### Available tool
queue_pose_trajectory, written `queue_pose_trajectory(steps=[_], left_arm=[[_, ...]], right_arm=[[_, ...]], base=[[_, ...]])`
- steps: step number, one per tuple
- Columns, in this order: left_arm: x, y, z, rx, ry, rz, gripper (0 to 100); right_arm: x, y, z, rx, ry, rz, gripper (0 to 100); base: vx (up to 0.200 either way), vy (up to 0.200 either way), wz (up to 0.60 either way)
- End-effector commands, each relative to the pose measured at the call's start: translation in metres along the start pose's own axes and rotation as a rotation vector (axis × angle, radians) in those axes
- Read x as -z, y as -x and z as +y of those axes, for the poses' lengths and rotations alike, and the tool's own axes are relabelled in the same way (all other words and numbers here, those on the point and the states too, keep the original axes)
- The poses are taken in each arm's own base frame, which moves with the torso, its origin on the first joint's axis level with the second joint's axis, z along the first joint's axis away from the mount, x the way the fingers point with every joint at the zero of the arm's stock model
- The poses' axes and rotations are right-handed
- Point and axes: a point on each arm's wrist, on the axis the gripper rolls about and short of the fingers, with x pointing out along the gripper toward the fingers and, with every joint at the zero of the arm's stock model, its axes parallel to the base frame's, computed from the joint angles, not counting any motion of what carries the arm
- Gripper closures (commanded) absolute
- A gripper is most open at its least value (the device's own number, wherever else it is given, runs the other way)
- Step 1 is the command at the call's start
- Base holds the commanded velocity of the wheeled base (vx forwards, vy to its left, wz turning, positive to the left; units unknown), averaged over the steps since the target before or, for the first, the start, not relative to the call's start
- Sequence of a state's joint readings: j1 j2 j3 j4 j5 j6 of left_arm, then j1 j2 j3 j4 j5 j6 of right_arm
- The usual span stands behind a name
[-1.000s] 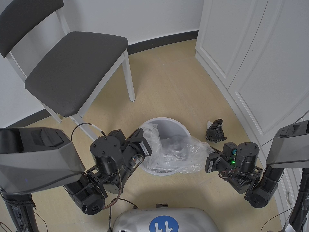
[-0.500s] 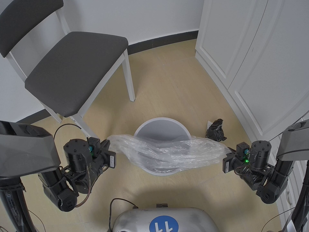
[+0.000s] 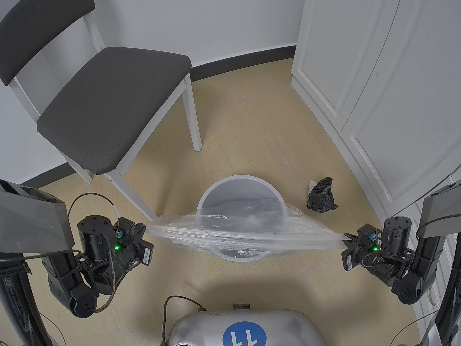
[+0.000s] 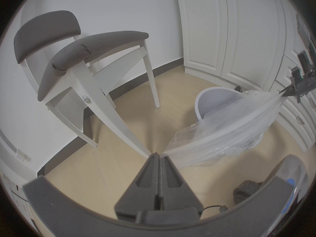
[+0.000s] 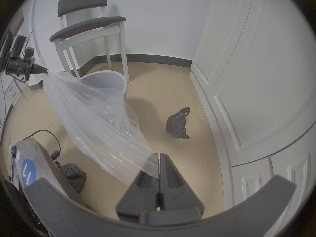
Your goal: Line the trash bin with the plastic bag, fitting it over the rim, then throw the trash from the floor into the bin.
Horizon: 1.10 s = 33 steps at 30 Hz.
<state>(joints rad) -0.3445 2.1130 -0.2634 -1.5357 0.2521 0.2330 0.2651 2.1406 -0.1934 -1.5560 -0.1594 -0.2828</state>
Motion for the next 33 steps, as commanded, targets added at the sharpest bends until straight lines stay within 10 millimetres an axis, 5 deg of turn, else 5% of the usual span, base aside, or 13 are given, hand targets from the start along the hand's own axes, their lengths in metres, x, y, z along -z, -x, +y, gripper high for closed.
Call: queue_pose_trajectory(steps=[1,10,23,33], left_arm=[[0.001,0.001,0.001,-0.013,0.0,0.007,100],[-0.006,0.02,-0.008,0.155,-0.002,-0.043,100],[-0.032,-0.02,-0.028,-0.01,0.167,-0.139,100],[-0.024,-0.017,-0.04,0.021,0.183,-0.104,100]], right_arm=[[0.004,0.001,-0.004,0.019,-0.001,0.011,100],[-0.002,0.007,-0.004,0.023,0.028,-0.01,100],[-0.033,-0.027,0.012,0.089,-0.133,-0.145,100],[-0.045,-0.037,0.013,0.11,-0.219,-0.2,100]], base=[[0.0,0.0,0.0],[0.0,0.0,0.0],[0.0,0.0,0.0],[0.0,0.0,0.0]])
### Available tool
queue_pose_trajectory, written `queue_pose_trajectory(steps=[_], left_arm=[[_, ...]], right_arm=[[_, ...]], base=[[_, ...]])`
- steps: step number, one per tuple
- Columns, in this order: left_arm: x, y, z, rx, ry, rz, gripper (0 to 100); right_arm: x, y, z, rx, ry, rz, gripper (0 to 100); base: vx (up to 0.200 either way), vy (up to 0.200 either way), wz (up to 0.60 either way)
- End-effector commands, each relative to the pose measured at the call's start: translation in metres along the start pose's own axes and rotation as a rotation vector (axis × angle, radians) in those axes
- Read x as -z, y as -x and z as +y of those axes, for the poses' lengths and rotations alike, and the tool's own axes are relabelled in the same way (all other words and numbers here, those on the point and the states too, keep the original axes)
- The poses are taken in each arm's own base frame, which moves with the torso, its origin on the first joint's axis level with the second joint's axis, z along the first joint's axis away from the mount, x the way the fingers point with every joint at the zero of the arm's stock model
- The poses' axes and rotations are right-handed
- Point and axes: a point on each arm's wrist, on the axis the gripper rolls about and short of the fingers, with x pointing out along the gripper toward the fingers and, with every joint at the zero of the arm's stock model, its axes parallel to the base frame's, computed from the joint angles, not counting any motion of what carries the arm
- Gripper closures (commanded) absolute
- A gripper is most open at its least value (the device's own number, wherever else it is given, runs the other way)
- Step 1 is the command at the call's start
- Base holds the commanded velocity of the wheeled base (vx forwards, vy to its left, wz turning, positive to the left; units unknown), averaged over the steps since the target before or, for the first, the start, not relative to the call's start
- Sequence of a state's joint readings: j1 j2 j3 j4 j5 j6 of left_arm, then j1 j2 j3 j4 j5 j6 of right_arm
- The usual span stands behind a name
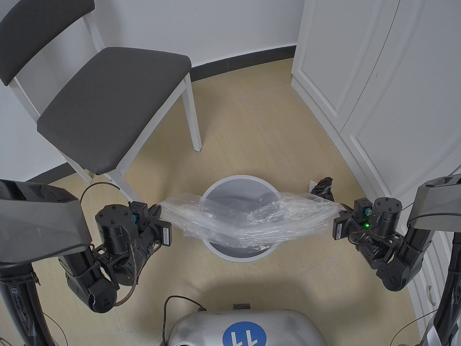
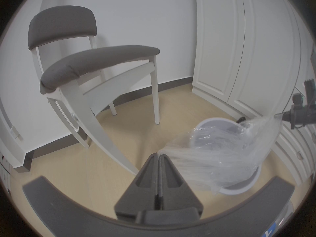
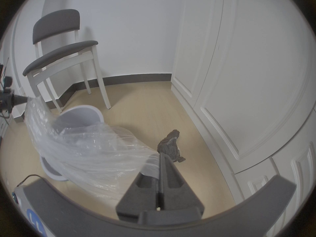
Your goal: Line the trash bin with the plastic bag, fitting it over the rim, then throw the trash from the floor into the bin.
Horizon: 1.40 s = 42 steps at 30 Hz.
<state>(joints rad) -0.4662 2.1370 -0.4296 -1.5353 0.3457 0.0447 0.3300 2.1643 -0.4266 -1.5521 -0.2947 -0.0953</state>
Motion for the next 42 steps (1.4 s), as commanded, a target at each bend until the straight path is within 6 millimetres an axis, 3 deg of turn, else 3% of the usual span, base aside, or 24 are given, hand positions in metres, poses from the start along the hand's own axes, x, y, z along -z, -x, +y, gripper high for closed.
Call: queue_pose_trajectory(steps=[1,15,17,24,34,42], left_arm=[[0.013,0.003,-0.003,0.014,-0.021,0.049,100],[0.026,0.047,0.02,0.073,-0.201,0.175,100],[0.034,0.059,0.023,0.133,-0.258,0.224,100],[0.044,0.073,0.026,0.201,-0.314,0.284,100],[0.054,0.079,0.026,0.261,-0.358,0.331,100],[0.059,0.071,0.024,0.256,-0.358,0.342,100]], right_arm=[[0.001,-0.001,0.002,0.0,-0.004,-0.011,100],[0.025,0.042,-0.018,-0.026,0.211,0.16,100],[0.031,0.056,-0.025,-0.061,0.278,0.203,100],[0.039,0.08,-0.041,-0.183,0.395,0.255,100],[0.044,0.083,-0.042,-0.207,0.428,0.276,100],[0.055,0.075,-0.037,-0.216,0.434,0.319,100]], base=[[0.0,0.0,0.0],[0.0,0.0,0.0],[0.0,0.0,0.0],[0.0,0.0,0.0],[0.0,0.0,0.0],[0.0,0.0,0.0]])
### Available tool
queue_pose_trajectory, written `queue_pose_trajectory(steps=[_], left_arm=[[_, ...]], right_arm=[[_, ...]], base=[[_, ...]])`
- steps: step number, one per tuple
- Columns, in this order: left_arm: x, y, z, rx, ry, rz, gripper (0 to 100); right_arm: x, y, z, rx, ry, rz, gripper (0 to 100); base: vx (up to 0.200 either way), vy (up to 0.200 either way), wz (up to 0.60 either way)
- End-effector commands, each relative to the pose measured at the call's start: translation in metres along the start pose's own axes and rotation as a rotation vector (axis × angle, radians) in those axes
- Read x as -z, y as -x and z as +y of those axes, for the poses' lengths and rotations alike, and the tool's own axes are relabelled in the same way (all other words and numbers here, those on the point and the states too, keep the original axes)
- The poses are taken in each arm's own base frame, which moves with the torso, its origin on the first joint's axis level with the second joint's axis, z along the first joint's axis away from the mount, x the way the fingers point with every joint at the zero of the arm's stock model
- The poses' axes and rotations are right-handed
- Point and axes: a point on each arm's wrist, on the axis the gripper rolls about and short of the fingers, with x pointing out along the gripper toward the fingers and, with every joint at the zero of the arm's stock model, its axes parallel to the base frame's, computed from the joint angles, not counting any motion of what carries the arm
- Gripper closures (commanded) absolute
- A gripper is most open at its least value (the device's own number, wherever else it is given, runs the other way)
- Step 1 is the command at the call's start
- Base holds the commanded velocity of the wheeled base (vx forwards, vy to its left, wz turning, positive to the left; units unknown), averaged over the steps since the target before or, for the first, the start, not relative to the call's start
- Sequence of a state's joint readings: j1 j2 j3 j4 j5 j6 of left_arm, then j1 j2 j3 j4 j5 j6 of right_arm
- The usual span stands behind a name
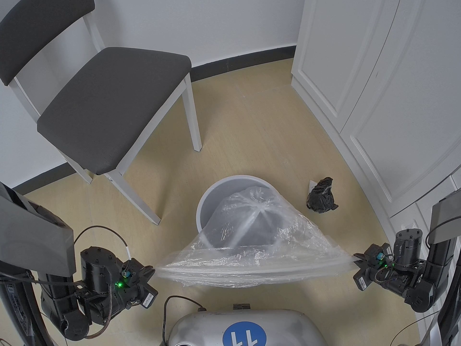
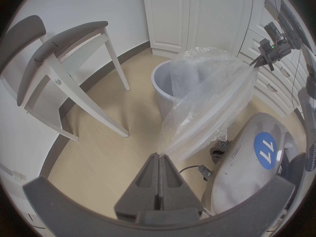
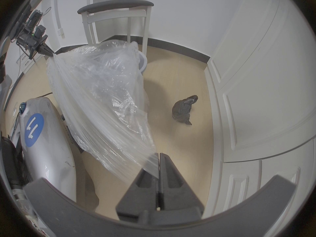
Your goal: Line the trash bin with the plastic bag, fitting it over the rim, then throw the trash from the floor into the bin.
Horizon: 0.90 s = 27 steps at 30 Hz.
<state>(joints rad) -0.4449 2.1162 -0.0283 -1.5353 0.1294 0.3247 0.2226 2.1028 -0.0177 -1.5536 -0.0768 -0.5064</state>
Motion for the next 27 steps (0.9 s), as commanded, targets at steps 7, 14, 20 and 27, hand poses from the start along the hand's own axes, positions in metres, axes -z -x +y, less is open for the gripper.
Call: queue_pose_trajectory(steps=[7,14,20,27], left_arm=[[-0.006,-0.012,0.0,-0.016,0.013,-0.025,100],[-0.009,-0.017,0.0,-0.022,0.017,-0.039,100],[-0.015,-0.035,0.001,-0.059,0.068,-0.067,100],[-0.023,-0.042,0.004,-0.105,0.117,-0.098,100]], right_arm=[[-0.001,-0.016,0.002,0.005,-0.009,-0.007,100],[-0.006,-0.022,0.007,0.002,-0.041,-0.029,100],[-0.021,-0.053,0.018,0.112,-0.173,-0.046,100],[-0.036,-0.065,0.021,0.117,-0.249,-0.117,100]], base=[[0.0,0.0,0.0],[0.0,0.0,0.0],[0.0,0.0,0.0],[0.0,0.0,0.0]])
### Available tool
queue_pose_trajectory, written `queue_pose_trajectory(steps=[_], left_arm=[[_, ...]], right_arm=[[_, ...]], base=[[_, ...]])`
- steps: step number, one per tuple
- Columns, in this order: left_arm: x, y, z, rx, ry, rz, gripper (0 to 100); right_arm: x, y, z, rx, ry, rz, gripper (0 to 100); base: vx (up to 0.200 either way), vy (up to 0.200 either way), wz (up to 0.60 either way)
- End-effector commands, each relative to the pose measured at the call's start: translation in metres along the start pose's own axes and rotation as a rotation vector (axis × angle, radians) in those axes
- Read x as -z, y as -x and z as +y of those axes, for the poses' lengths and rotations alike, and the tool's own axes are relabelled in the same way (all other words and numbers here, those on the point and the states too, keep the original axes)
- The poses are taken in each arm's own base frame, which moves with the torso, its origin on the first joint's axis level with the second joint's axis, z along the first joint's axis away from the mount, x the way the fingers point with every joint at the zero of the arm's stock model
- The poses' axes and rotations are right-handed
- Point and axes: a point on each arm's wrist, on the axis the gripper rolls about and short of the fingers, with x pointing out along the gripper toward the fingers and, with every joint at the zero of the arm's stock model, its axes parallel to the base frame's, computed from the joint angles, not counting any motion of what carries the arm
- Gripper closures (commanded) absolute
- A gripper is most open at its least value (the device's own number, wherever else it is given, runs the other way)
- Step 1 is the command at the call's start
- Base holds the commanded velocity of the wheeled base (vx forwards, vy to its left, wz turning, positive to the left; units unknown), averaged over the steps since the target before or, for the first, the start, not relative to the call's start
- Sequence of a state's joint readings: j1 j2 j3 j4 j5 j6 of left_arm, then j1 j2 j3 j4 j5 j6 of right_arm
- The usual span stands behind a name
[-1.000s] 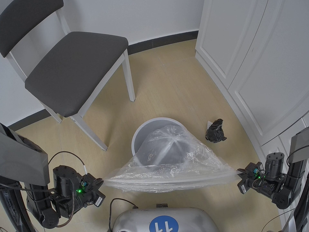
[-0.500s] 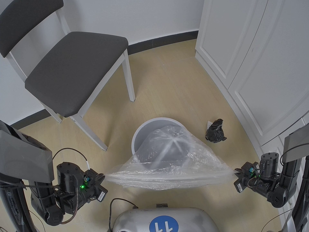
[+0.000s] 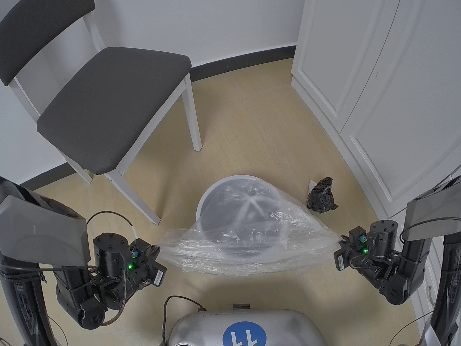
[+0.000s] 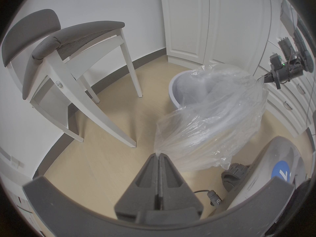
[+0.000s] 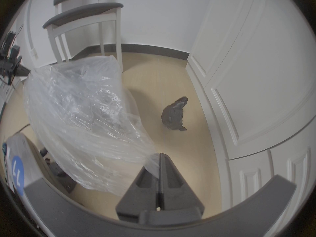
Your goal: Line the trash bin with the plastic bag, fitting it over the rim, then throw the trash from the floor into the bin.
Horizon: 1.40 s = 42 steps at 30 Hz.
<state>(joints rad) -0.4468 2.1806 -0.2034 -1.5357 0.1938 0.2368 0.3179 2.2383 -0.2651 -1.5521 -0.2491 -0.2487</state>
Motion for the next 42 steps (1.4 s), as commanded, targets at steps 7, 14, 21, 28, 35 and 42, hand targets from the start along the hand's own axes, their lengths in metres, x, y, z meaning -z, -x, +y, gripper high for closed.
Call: queue_pose_trajectory(steps=[7,14,21,28,35,42], left_arm=[[-0.005,0.016,0.007,-0.016,0.015,-0.017,100],[-0.004,0.018,0.006,-0.01,0.007,-0.011,100],[0.0,0.011,0.004,-0.009,0.003,0.007,100],[0.003,0.012,-0.007,0.026,-0.011,0.02,100],[0.017,0.036,-0.02,0.12,-0.071,0.094,100],[0.028,0.043,-0.017,0.207,-0.12,0.135,100]], right_arm=[[-0.019,-0.01,0.027,-0.064,-0.117,-0.103,100],[-0.017,-0.014,0.032,-0.07,-0.117,-0.097,100],[-0.018,-0.029,0.034,-0.003,-0.149,-0.107,100],[-0.026,-0.035,0.036,0.005,-0.2,-0.145,100],[-0.019,-0.021,0.032,-0.001,-0.179,-0.102,100],[0.001,-0.006,0.026,-0.005,-0.064,-0.007,100]], base=[[0.0,0.0,0.0],[0.0,0.0,0.0],[0.0,0.0,0.0],[0.0,0.0,0.0],[0.0,0.0,0.0],[0.0,0.0,0.0]])
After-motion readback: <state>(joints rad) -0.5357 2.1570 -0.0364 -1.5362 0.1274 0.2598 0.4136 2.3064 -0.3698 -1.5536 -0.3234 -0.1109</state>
